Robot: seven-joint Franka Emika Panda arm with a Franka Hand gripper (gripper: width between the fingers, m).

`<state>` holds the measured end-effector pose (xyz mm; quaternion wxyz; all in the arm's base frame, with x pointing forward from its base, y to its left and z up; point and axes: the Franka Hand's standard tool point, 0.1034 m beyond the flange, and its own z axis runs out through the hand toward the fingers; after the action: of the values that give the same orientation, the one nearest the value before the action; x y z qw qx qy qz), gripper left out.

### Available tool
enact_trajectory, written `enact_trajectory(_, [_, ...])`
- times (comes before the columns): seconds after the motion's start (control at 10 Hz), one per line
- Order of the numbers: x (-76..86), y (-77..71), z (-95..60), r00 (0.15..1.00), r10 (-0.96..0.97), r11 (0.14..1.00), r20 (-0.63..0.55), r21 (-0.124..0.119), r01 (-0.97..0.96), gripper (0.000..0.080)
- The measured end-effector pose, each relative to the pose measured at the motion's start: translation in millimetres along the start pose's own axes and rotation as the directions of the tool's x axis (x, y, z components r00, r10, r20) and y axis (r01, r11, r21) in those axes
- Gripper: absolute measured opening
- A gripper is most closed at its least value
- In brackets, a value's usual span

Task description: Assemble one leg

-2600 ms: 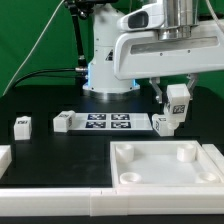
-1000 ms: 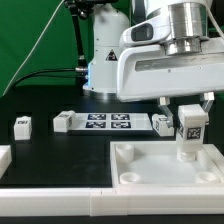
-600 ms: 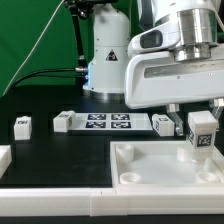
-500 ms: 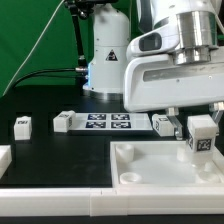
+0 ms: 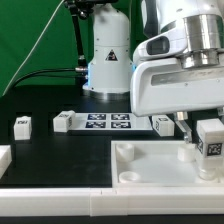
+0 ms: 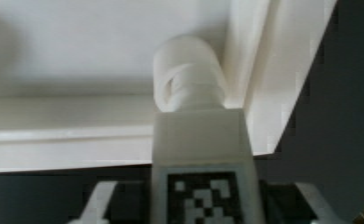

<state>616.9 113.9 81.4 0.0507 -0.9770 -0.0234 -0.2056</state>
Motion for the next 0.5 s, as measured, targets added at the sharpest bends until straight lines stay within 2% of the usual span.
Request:
enact_trajectory(0.3, [-6.5, -3.2, 7.8, 1.0, -0.005, 1.0, 0.001, -0.001, 0.005, 0.0291])
enact_trajectory(0.5, [-3.6, -3.1, 9.5, 0.999, -0.009, 1.0, -0.044, -0.005, 0.008, 0.0291])
